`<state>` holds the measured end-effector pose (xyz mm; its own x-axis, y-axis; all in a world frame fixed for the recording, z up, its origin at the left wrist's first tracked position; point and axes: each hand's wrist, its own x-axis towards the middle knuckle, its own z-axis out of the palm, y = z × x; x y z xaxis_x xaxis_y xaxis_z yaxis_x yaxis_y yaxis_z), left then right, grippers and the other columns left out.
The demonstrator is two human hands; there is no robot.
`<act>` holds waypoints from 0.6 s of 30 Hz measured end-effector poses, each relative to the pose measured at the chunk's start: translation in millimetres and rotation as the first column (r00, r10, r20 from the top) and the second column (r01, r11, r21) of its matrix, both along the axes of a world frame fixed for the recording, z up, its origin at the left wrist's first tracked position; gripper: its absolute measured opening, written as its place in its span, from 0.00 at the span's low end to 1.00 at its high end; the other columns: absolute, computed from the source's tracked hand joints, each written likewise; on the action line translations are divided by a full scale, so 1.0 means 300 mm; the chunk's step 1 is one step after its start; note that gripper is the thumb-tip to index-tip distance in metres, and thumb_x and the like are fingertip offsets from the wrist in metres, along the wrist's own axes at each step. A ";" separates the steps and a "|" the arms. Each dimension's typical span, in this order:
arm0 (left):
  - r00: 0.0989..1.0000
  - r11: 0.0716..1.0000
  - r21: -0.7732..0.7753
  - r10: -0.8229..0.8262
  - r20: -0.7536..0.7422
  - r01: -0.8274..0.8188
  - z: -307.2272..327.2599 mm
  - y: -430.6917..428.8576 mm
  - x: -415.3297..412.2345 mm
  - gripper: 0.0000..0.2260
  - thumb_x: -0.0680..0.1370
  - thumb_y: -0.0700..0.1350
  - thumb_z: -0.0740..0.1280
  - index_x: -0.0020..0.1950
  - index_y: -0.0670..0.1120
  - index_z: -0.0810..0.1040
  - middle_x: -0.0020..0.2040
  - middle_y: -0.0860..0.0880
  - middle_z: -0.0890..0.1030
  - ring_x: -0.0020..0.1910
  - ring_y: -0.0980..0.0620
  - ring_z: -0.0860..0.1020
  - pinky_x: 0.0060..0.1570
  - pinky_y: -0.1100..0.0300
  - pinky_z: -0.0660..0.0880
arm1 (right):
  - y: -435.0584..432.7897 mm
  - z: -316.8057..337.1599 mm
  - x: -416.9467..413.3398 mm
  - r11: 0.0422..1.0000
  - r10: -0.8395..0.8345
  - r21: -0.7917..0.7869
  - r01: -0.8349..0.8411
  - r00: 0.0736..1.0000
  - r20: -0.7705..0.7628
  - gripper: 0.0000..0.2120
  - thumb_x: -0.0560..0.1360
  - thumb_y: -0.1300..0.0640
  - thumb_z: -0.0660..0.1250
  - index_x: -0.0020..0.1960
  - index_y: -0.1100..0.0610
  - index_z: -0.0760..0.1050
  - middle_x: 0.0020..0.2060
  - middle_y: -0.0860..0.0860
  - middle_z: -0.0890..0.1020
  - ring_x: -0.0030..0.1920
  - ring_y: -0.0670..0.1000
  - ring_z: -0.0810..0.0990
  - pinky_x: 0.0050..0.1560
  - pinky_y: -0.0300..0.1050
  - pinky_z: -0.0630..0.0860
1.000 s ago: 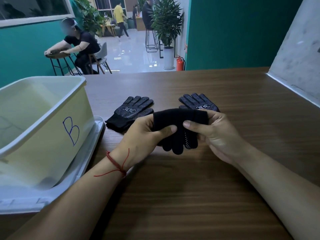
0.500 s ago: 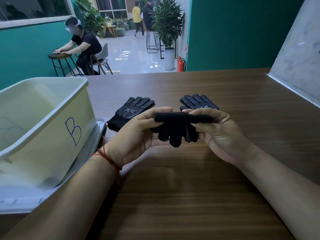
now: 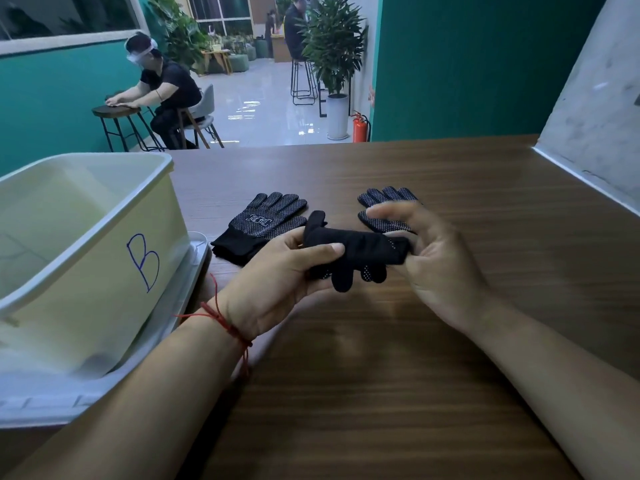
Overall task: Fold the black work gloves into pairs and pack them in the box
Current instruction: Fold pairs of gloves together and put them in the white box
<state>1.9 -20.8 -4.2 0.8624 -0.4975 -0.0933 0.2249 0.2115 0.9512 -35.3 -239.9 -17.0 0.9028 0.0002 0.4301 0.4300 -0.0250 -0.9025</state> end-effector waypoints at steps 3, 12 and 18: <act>0.998 0.999 -0.018 0.037 0.042 -0.036 -0.013 0.003 0.009 0.23 0.77 0.35 0.73 0.71 0.31 0.73 0.59 0.37 0.81 0.57 0.44 0.82 0.62 0.46 0.80 | 0.006 0.004 0.000 0.965 -0.031 0.246 0.095 0.968 -0.249 0.21 0.70 0.74 0.74 0.53 0.53 0.72 0.62 0.55 0.85 0.61 0.59 0.86 0.54 0.57 0.85; 0.978 0.989 0.037 0.137 0.157 -0.144 -0.021 -0.003 0.000 0.21 0.74 0.39 0.76 0.65 0.36 0.78 0.54 0.42 0.83 0.52 0.47 0.83 0.60 0.44 0.80 | 0.002 0.043 -0.013 0.920 0.150 0.390 0.046 0.877 -0.457 0.25 0.84 0.46 0.65 0.67 0.67 0.79 0.60 0.64 0.86 0.59 0.64 0.87 0.54 0.55 0.85; 0.971 0.984 0.079 0.139 0.195 -0.157 -0.011 0.002 -0.007 0.17 0.77 0.39 0.75 0.64 0.38 0.79 0.54 0.42 0.83 0.53 0.47 0.83 0.62 0.41 0.79 | 0.012 0.041 -0.032 0.962 0.128 0.272 -0.033 0.931 -0.341 0.08 0.77 0.67 0.74 0.54 0.62 0.77 0.51 0.61 0.84 0.54 0.59 0.86 0.53 0.50 0.84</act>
